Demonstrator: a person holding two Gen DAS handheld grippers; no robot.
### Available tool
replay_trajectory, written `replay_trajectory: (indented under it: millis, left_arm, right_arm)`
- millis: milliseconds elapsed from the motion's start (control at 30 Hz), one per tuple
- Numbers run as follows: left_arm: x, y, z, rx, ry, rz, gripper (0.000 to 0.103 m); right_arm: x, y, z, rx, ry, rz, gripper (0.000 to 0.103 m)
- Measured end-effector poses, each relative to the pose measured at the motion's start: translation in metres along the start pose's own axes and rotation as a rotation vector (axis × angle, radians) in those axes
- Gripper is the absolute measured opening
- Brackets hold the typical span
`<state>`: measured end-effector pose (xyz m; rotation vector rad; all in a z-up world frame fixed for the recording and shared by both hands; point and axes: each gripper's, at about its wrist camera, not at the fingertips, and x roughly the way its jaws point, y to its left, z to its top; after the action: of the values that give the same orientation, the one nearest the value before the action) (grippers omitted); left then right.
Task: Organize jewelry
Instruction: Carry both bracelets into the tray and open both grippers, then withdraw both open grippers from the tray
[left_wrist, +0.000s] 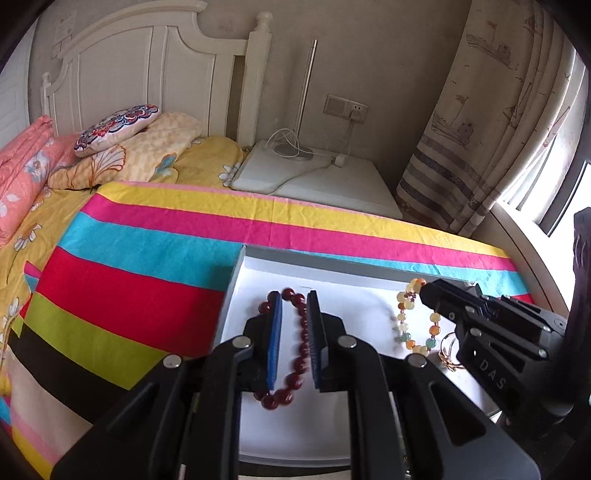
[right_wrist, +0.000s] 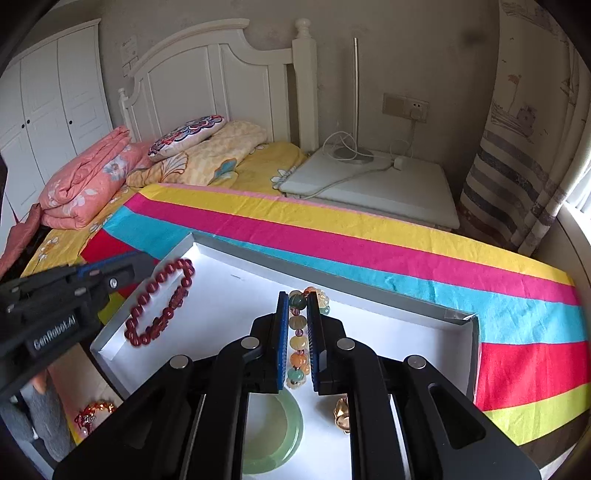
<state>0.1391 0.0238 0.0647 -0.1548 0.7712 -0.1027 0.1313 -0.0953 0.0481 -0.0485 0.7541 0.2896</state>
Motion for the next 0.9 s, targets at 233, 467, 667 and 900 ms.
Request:
replay_trajectory:
  millis: [233, 467, 667, 900]
  left_arm:
    - [-0.003, 0.013, -0.009, -0.03, -0.007, 0.007, 0.057]
    - [-0.028, 0.033, -0.014, -0.045, -0.037, 0.022, 0.075]
    - [-0.06, 0.056, -0.037, -0.03, -0.03, 0.047, 0.089]
    - [-0.091, 0.091, -0.093, -0.086, 0.018, 0.048, 0.096]
  right_arm:
    - [-0.006, -0.02, 0.003, 0.094, -0.008, 0.032, 0.036]
    - [-0.032, -0.039, -0.002, 0.132, -0.054, 0.066, 0.036]
    - [-0.067, -0.059, -0.024, 0.157, -0.089, 0.114, 0.043]
    - [-0.11, -0.088, -0.092, 0.279, -0.119, 0.149, 0.06]
